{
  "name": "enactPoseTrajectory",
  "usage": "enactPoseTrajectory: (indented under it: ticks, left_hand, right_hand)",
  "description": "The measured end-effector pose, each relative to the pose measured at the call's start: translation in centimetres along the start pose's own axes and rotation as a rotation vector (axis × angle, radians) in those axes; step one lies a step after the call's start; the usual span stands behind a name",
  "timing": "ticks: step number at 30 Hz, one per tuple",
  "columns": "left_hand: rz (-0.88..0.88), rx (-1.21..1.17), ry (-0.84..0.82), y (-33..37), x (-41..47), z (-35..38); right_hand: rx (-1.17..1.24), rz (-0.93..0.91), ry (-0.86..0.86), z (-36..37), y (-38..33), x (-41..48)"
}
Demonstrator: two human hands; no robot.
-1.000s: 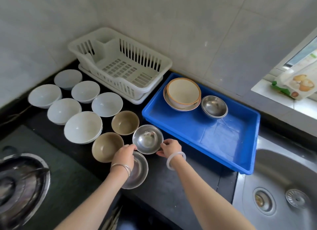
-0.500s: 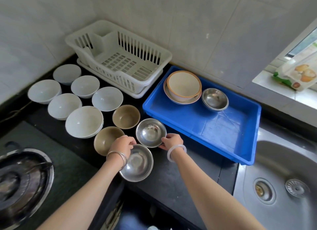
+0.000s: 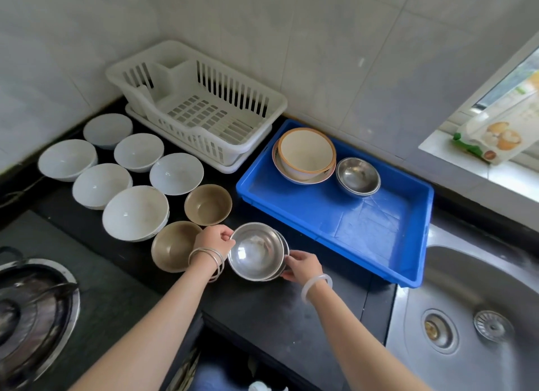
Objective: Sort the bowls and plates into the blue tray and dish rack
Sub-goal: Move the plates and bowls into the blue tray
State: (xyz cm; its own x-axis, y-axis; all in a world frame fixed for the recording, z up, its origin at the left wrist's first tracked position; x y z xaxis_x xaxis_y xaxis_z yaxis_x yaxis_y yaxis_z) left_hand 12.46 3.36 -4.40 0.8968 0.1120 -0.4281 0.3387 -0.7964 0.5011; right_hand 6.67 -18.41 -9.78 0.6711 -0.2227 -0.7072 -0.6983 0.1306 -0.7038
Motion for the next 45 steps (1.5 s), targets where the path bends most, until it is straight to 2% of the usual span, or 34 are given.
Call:
enactPoseTrajectory:
  ticks: [10,16,21,25,31,35,41,45]
  left_hand:
    - [-0.034,-0.125,-0.1,-1.0,0.7,2.5]
    - [-0.213,-0.429,-0.365,-1.8,1.6,5.0]
    - [-0.146,-0.434,-0.356,-0.2,2.7,3.5]
    - [-0.087,-0.547,-0.343,3.3,3.6,1.1]
    - [0.02,-0.596,-0.329,10.0,4.6,-0.1]
    - [0.051,-0.666,-0.341,15.0,5.2,2.5]
    - [0.007,-0.769,-0.379,22.2,7.3,8.2]
    - [0.032,-0.719,-0.309,25.9,9.4,10.2]
  right_hand:
    - [0.121,0.044,0.004,-0.1,-0.1,-0.7]
    - [0.048,-0.001,0.011,0.2,-0.4,-0.5]
    - [0.013,-0.095,0.062,0.1,-2.1,-0.6]
    - [0.078,-0.152,0.102,-0.7,-4.7,-0.6]
    - [0.235,-0.22,0.182,-4.5,-9.2,0.4]
    - [0.292,-0.267,0.295,-9.2,-12.0,1.8]
    - [0.228,-0.331,0.415,-15.9,-15.8,5.1]
    - [0.188,-0.316,0.467,-18.6,-17.2,7.9]
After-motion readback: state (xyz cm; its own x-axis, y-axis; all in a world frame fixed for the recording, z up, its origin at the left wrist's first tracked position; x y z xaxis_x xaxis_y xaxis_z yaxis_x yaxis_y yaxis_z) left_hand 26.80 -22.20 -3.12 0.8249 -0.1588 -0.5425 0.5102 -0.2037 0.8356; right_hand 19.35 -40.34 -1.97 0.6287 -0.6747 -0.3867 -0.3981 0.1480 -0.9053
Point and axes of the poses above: each hand's wrist, its own x-axis towards the middle knuckle, its own z-axis out of the palm, y = z × x, the point moved 6 cm from there along x, towards the middle knuckle, and after that the axes turned 11 degrees about x, right-handed, at the moved point
